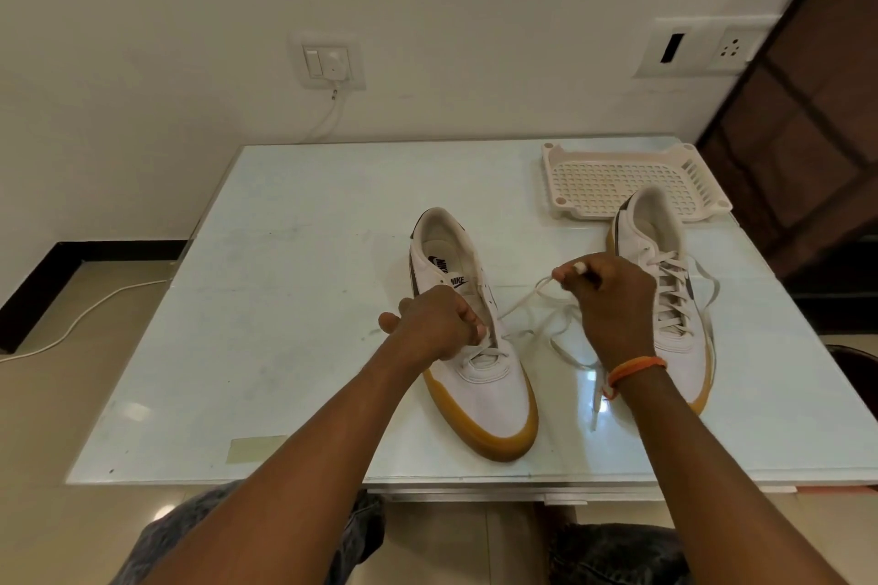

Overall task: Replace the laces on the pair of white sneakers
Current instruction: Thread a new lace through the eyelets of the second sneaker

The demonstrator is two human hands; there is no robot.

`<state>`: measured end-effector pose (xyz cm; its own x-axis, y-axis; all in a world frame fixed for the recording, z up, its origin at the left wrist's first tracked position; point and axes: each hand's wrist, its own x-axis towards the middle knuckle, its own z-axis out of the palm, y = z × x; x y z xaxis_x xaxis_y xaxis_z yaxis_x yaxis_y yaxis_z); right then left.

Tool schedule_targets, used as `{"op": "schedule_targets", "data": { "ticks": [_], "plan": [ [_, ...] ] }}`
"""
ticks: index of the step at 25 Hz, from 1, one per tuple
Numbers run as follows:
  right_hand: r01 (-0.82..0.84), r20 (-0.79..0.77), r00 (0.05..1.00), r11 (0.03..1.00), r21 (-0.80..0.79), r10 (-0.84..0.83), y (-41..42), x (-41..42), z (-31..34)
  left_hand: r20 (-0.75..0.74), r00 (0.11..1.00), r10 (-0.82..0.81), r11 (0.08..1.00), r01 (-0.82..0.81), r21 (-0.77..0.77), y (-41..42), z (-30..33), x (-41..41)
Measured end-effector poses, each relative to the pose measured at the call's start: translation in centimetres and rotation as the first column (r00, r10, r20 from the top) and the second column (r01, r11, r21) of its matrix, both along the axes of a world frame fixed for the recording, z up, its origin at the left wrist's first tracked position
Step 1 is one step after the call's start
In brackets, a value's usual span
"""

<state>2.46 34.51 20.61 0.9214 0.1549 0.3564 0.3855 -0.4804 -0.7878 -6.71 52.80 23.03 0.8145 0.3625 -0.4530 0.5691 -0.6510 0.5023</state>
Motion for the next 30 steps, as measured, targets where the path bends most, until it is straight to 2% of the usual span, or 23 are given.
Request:
{"op": "schedule_targets", "data": {
  "ticks": [2, 3, 5, 7, 9, 12, 14, 17, 19, 22, 24, 27, 30],
  "plan": [
    [0.099, -0.091, 0.992, 0.989, 0.107, -0.09, -0.6, 0.2, 0.4, -0.013, 0.998, -0.055, 0.998, 0.055, 0.014, 0.0, 0.2, 0.1],
    [0.098, -0.15, 0.986, 0.986, 0.138, -0.077, -0.5, 0.1, 0.4, -0.02, 0.998, -0.055, 0.998, 0.055, 0.008, 0.1, 0.2, 0.1],
    [0.029, -0.303, 0.952, 0.981, 0.194, 0.032, 0.3, -0.5, 0.1, -0.029, 0.999, -0.026, 0.999, 0.025, -0.028, 0.3, -0.1, 0.2],
    [-0.03, -0.472, 0.872, 0.975, 0.22, 0.133, 1.2, -1.2, -0.4, -0.012, 1.0, -0.018, 0.993, 0.016, -0.117, 0.5, -0.4, 0.3],
    [-0.099, -0.524, 0.836, 0.984, 0.147, 0.162, 2.2, -2.0, -0.9, 0.023, 1.0, -0.008, 0.983, 0.013, -0.185, 0.5, -0.6, 0.4],
    [-0.228, -0.461, 0.859, 0.973, 0.045, 0.223, 3.0, -2.7, -0.9, 0.053, 0.998, -0.024, 0.993, 0.03, -0.118, 0.1, -0.3, 0.4],
    [-0.312, -0.428, 0.86, 0.95, -0.008, 0.279, 3.0, -2.9, -0.7, 0.074, 0.996, -0.051, 0.999, 0.049, 0.022, -0.1, 0.2, 0.4],
    [-0.324, -0.372, 0.889, 0.941, -0.101, 0.267, 3.0, -2.9, -0.3, 0.102, 0.983, -0.151, 0.973, 0.13, 0.189, -0.1, 0.9, 0.3],
    [-0.337, -0.35, 0.899, 0.926, -0.172, 0.262, 3.0, -2.8, -0.4, 0.128, 0.967, -0.219, 0.953, 0.184, 0.243, 0.0, 1.0, 0.3],
    [-0.358, -0.266, 0.923, 0.877, -0.32, 0.28, 2.9, -2.9, -0.6, 0.169, 0.959, -0.226, 0.959, 0.189, 0.209, 0.3, 0.9, 0.2],
    [-0.351, -0.223, 0.932, 0.868, -0.351, 0.286, 2.9, -3.0, -0.7, 0.148, 0.962, -0.228, 0.965, 0.202, 0.169, 0.8, 0.8, 0.2],
    [-0.312, -0.209, 0.943, 0.906, -0.286, 0.258, 2.6, -2.7, -0.7, 0.141, 0.965, -0.22, 0.969, 0.199, 0.148, 1.2, 0.6, 0.3],
    [-0.261, -0.178, 0.958, 0.939, -0.224, 0.224, 2.3, -2.1, -0.7, 0.206, 0.947, -0.248, 0.959, 0.209, 0.19, 0.8, 0.6, 0.2]
  ]
}}
